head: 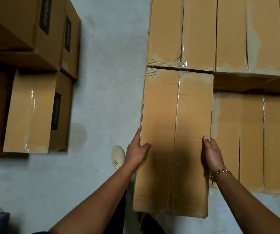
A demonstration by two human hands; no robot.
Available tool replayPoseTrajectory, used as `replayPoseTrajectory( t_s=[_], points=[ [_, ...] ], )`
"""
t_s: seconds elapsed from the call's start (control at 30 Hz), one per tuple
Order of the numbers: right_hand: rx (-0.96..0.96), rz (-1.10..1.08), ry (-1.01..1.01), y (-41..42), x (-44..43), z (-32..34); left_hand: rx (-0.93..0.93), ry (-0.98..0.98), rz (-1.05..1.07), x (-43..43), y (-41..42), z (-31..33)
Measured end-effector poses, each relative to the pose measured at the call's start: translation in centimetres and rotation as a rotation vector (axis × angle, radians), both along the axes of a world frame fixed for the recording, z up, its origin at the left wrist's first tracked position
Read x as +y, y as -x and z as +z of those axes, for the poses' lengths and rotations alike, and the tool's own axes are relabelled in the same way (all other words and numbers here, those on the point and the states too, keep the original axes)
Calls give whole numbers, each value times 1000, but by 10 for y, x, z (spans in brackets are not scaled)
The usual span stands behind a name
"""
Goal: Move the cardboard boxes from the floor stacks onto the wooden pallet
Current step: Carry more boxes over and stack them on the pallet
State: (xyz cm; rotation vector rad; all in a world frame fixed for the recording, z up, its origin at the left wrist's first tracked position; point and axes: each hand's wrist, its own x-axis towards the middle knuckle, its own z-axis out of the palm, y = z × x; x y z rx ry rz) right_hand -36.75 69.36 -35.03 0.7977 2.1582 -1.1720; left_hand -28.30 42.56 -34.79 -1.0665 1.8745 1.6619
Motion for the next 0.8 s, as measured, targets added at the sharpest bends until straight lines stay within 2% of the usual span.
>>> replayPoseTrajectory(
  t_s=[0.27, 0.57, 0.67, 0.8],
  points=[
    [3, 30, 1, 2, -1, -4, -26, -47, 13, -4, 1, -8],
    [-44, -32, 58, -2, 3, -1, -128, -267, -17, -36, 8, 0],
    [-68, -80, 83, -7, 1, -2, -159, -346, 36, -42, 7, -1],
    [-79, -110, 74, -10, 8, -12, -151, -366, 41, -43, 6, -2]
  ],
)
